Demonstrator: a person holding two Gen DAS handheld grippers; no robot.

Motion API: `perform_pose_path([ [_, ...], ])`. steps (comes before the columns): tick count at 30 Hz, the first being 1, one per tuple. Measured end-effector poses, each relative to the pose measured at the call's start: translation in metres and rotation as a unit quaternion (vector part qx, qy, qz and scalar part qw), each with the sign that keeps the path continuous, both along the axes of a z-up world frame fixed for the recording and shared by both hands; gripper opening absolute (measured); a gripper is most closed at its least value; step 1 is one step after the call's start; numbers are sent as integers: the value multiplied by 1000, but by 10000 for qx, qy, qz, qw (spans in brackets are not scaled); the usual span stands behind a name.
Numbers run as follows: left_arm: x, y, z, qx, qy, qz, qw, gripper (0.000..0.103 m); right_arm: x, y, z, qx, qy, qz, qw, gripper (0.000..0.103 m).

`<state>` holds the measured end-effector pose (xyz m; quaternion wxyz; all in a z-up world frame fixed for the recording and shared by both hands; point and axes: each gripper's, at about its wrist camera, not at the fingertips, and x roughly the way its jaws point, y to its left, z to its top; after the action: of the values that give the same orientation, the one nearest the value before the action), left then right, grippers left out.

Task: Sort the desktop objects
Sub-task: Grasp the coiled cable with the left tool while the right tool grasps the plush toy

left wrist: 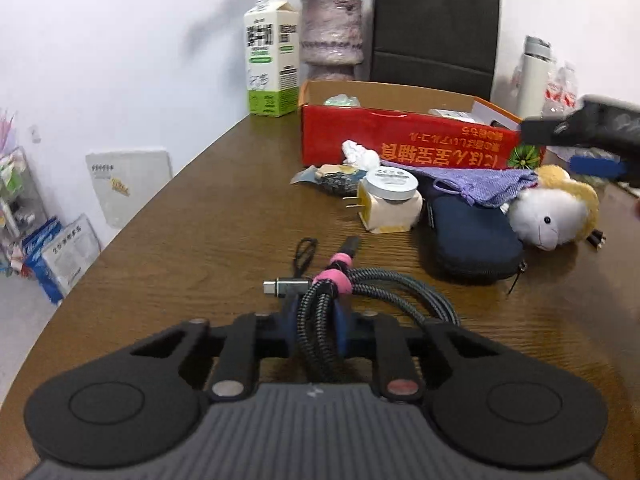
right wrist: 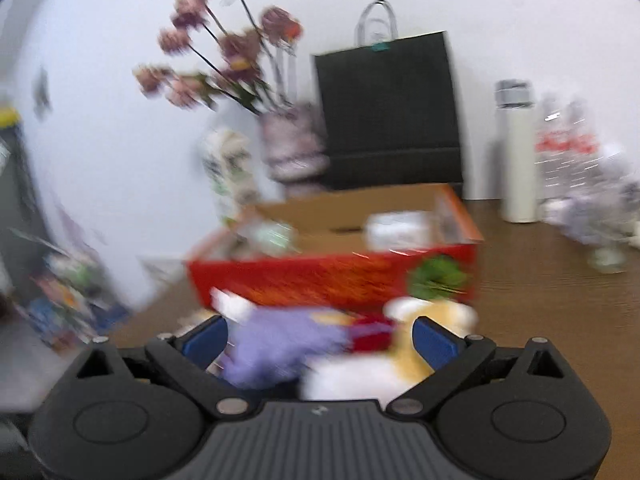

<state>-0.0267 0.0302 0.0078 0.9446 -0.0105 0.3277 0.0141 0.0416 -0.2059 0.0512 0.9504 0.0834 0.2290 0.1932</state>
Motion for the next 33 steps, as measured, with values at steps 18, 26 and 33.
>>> perform_pose_path([
  [18,-46,8,31,111,-501,423,9978,16,42,-31,-45,-564,593,-1342,9876,63],
  [26,-60,-8,30,86,-448,151,9988,16,-32,-43,-34,-172,566,-1415,9882,46],
  [33,-66,-11,33,-41,-424,156,9990,16,-139,-55,-25,-75,115,-1347,9908,46],
])
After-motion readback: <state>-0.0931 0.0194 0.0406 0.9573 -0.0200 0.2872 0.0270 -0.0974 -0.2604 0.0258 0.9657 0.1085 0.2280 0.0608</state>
